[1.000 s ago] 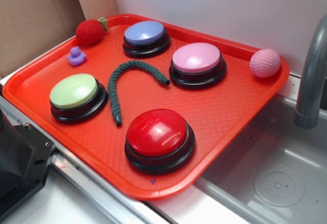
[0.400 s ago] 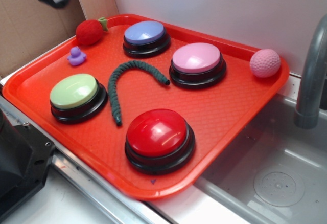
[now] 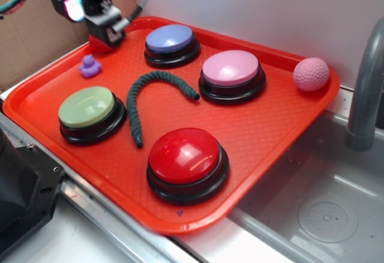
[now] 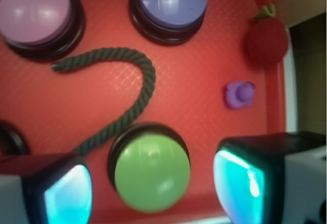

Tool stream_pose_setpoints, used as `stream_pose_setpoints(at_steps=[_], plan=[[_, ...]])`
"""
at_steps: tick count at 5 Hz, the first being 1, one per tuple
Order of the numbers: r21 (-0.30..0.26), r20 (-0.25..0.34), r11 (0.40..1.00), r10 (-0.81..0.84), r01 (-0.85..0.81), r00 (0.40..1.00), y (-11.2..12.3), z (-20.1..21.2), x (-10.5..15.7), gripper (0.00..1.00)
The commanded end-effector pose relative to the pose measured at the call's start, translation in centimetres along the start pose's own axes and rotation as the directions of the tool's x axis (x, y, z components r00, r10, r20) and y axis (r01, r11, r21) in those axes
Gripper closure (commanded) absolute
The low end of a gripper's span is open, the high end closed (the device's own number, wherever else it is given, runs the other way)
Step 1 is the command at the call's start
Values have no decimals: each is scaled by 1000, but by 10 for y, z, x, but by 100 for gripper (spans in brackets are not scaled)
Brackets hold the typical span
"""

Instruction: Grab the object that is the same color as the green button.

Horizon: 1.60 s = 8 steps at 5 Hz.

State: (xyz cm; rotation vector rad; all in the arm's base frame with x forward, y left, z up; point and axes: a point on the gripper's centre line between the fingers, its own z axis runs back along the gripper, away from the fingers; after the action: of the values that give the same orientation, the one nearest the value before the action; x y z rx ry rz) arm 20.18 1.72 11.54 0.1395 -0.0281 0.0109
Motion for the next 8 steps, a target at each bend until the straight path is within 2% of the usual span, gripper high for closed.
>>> stream_pose_setpoints(at_steps=[1, 3, 4, 5, 6, 7, 8], plan=[[15, -21, 1000, 19, -18, 1000, 0, -59, 36, 0], [25, -55, 997, 73, -72, 996, 28, -87, 46, 0], [14, -75, 998, 63, -62, 995, 28, -100, 45, 0], [-149, -139, 987, 37, -58, 990, 19, -118, 51, 20], [-183, -156, 982, 23, -52, 987, 18, -123, 52, 100], [-196, -143, 980, -5, -23, 990, 17, -124, 53, 100], [-126, -101, 992, -22, 9, 995, 16, -117, 48, 100]])
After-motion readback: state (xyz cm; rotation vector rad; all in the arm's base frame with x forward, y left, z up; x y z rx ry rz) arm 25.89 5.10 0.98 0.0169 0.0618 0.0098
